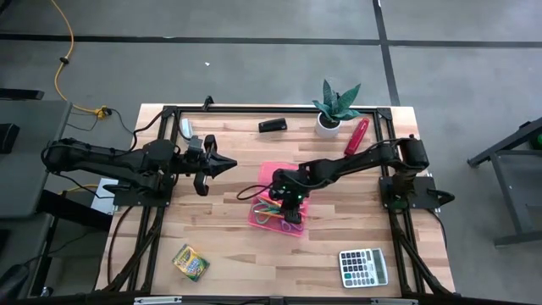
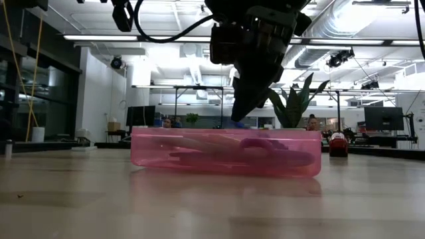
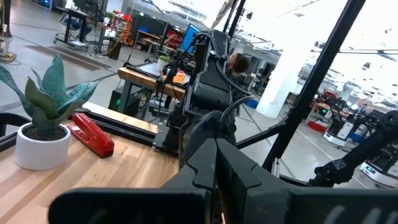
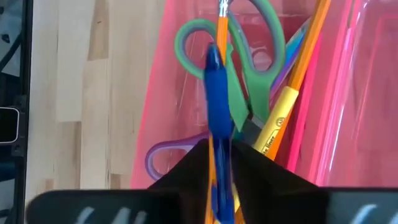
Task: Pick & place school supplies into a supply box
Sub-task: Put the blue pen into the pink supply box, then return to Home Position
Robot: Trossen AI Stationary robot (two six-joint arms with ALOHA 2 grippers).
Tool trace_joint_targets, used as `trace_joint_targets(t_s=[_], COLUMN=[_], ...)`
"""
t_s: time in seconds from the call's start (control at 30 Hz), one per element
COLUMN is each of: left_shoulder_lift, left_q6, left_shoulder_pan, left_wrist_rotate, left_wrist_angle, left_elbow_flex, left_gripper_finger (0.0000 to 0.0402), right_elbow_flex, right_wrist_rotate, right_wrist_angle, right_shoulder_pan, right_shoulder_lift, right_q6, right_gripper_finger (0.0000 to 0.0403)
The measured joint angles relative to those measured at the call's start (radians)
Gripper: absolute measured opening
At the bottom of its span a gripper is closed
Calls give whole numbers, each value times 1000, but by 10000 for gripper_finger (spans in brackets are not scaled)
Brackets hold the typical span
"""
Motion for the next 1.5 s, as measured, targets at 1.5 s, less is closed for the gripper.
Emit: trace_joint_targets(t_s=[1.5], left_shoulder_lift=[-12], left_q6=[157], left_shoulder_pan=[0], left_wrist_rotate=[-6], left_wrist_angle=[-64], left_elbow_flex=[0], left_gripper_finger=[0], right_elbow_flex=[-506], right_wrist_rotate=[314], right_wrist_angle=[611], right_shoulder_pan=[-35], right_shoulder_lift=[-848], right_q6=[-64], right_gripper_finger=[127])
